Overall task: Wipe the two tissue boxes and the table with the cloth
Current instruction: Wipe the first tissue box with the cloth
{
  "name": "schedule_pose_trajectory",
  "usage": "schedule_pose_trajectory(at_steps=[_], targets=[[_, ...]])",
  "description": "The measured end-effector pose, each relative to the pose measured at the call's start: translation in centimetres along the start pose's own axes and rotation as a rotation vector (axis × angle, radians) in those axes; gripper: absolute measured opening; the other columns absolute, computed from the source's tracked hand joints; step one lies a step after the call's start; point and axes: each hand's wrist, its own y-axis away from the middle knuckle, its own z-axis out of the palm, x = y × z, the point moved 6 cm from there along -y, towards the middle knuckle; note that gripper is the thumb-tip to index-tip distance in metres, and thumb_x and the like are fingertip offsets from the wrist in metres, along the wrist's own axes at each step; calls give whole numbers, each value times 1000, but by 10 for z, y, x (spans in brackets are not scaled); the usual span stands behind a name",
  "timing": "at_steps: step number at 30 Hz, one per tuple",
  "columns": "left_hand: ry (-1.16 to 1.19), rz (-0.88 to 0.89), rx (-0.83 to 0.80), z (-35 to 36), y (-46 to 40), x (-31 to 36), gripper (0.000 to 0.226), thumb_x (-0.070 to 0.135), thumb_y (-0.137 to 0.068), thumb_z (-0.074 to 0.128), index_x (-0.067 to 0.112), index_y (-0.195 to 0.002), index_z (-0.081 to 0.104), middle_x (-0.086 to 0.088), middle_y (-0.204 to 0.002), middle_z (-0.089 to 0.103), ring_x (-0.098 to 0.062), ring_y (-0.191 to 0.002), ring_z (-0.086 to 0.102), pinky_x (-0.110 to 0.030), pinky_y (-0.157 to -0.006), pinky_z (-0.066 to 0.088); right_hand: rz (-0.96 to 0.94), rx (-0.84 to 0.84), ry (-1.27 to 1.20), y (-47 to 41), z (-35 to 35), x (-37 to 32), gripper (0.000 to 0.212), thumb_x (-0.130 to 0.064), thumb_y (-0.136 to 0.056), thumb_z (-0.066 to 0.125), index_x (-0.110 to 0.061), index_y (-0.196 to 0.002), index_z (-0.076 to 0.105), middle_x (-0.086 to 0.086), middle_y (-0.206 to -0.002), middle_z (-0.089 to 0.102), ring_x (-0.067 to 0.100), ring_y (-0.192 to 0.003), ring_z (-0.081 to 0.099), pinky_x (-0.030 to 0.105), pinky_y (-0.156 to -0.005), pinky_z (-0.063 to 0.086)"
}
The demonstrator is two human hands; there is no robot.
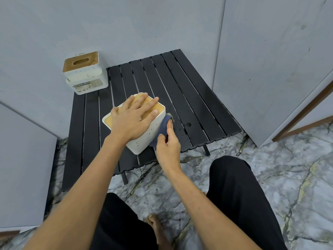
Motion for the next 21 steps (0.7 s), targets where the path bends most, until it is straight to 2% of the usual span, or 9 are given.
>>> schedule_pose_trajectory(at_steps=[3, 5, 9, 12, 14, 15, 17, 19, 21], targets=[[15, -13, -42, 0, -1, 0, 59, 74, -88, 11, 68, -146, 15, 26, -165, 11, -14, -154, 7, -61, -115, 12, 21, -20, 17, 3, -1, 2, 70, -23, -90, 49, -37, -153, 22, -5, -151, 43, 17, -134, 45, 44, -109, 43], [12, 1, -85, 0, -4, -4, 62, 77, -86, 12, 67, -147, 13, 26, -165, 8, -13, -154, 5, -60, -114, 12, 19, -12, 17, 5, -2, 2, 71, -19, -91, 54, -33, -154, 24, -7, -151, 42, 15, -135, 44, 40, -108, 44], [38, 72, -166, -4, -7, -19, 71, 83, -84, 14, 61, -152, 10, 29, -164, 3, -10, -153, 3, -60, -112, 18, 21, 2, 16, 9, -3, 7, 72, -2, -88, 49, -30, -152, 30, -9, -148, 46, 14, -129, 48, 37, -106, 45], [-3, 100, -118, -5, -2, -18, 70, 82, -87, 13, 59, -153, 9, 29, -164, 2, -10, -153, 4, -60, -112, 22, 31, -23, 15, 13, -4, 11, 70, -1, -89, 48, -29, -151, 34, -11, -138, 54, 5, -116, 55, 29, -98, 51], [-20, 90, -85, -2, 0, -16, 68, 79, -89, 12, 57, -154, 9, 28, -165, 3, -11, -153, 4, -58, -112, 22, 32, -46, -5, 16, -5, 12, 68, 1, -90, 47, -29, -150, 36, -21, -118, 57, -12, -90, 57, 11, -78, 51], [-22, 81, -75, -1, 1, -15, 68, 79, -90, 12, 57, -154, 9, 27, -165, 3, -11, -153, 5, -58, -112, 22, 27, -57, -13, 18, -4, 11, 67, 2, -91, 47, -29, -150, 37, -23, -113, 57, -14, -79, 55, 8, -69, 49], [-12, 65, -64, -1, 1, -15, 67, 78, -91, 13, 56, -154, 11, 27, -165, 4, -13, -153, 5, -58, -111, 23, 4, -64, -17, 22, -3, 6, 67, 1, -91, 46, -30, -150, 37, -11, -123, 60, -8, -77, 55, 11, -67, 49], [-5, 62, -53, -2, 1, -16, 65, 78, -91, 13, 58, -153, 12, 27, -165, 5, -15, -153, 7, -58, -112, 23, -37, -53, -10, 22, -1, -1, 67, -2, -91, 46, -33, -150, 35, 0, -137, 56, 3, -97, 57, 20, -81, 53], [-6, 66, -53, 1, 1, -17, 61, 80, -90, 12, 64, -149, 10, 27, -165, 6, -16, -152, 7, -58, -113, 24, -73, -38, 3, 16, -3, -9, 68, -3, -91, 45, -34, -150, 34, 0, -142, 53, 20, -119, 55, 36, -97, 51]])
